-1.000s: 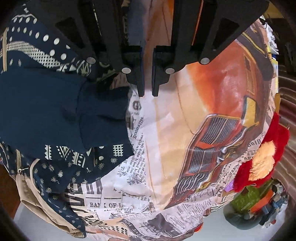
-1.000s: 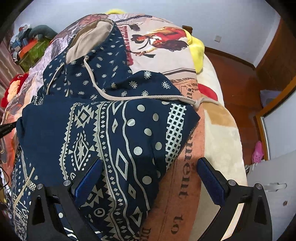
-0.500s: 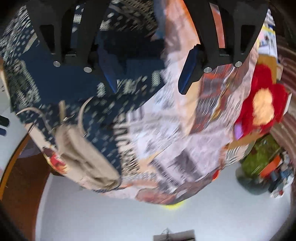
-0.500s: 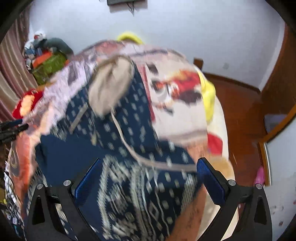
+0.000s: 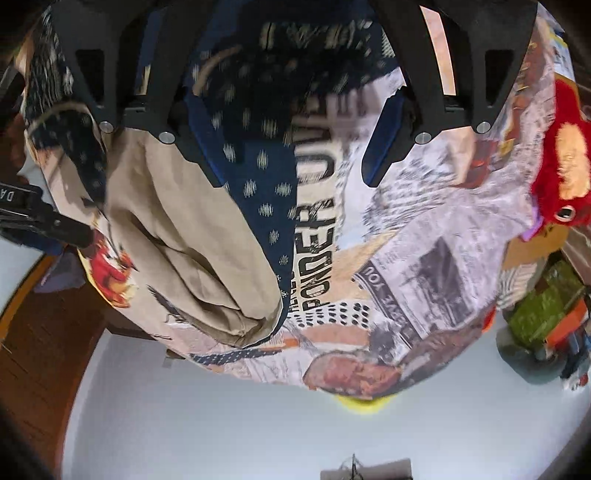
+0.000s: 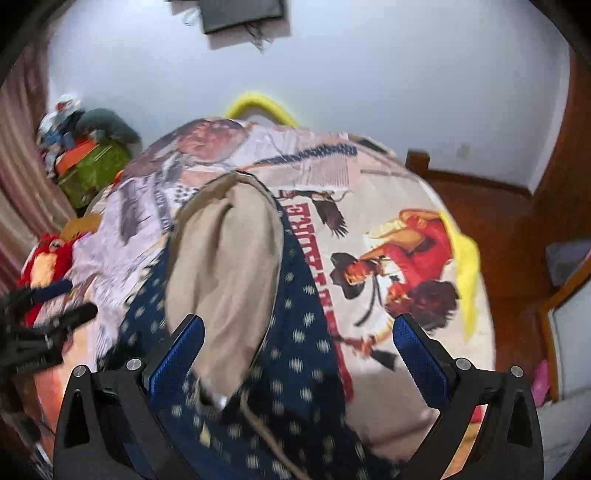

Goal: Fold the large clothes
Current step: 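Grasp the jacket hood edge with the right gripper while the left gripper grasps the hood rim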

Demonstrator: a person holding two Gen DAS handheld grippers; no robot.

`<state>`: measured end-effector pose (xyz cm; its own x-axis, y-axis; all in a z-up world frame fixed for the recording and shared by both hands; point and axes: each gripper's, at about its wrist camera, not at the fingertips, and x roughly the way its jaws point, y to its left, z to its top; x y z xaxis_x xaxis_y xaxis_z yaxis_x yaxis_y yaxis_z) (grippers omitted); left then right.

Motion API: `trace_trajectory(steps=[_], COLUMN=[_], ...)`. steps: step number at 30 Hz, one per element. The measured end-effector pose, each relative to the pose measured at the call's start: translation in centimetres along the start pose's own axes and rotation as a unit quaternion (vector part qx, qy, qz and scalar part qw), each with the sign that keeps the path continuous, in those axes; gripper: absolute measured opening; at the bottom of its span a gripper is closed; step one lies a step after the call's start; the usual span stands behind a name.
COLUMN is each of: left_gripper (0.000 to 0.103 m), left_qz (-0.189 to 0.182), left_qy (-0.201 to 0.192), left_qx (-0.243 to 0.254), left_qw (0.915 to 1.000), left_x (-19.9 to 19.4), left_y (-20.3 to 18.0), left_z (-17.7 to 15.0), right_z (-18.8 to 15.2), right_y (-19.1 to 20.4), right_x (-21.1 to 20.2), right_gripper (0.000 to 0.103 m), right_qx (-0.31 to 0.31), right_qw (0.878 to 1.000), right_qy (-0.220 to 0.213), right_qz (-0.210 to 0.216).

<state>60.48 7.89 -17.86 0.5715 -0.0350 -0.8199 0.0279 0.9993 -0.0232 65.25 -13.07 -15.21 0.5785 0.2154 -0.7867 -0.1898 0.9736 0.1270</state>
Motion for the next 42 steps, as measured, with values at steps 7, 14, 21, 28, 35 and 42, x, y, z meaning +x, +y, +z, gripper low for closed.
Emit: trace_trajectory(steps=[7,14,21,28,35,42], left_gripper=[0.074,0.042,0.007,0.006,0.006,0.006], left_qz=[-0.007,-0.002,0.024,-0.01,-0.049,-0.068], left_qy=[0.024,0.021,0.01,-0.023,-0.036,0.014], left_qx=[-0.06,-0.112,-0.035,0.008,0.049,0.074], left_qw=[0.9979,0.9935,0.9991,0.9997,0.997,0.9948], left_x=[6.4,8.6,5.5,-1.6,-9.1,-11.0], left_y=[0.0,0.6,-1.6,-2.5,-3.5,-4.5], left_z=[2.9,3.3,2.5,1.5,-3.2,-10.3], right_z=[2.1,1.7,0.4,-0.7,-5.2,-12.8], right_y=[-1.1,-1.6,0.7,2.7,4.0,4.1], right_x=[7.9,11.8,9.6,2.9,-5.4,-10.1], right_gripper=[0.099,0.068,0.017,0.012,0.012,0.012], right_qx=[0.048,0.073,0.041,0.01,-0.033,-0.049], right_qw=[0.998,0.994,0.996,0.996,0.995,0.995], right_qy=[0.034,0.058,0.038,0.007,-0.023,-0.007], right_qz=[0.01,0.056,0.063,0.086,0.093,0.089])
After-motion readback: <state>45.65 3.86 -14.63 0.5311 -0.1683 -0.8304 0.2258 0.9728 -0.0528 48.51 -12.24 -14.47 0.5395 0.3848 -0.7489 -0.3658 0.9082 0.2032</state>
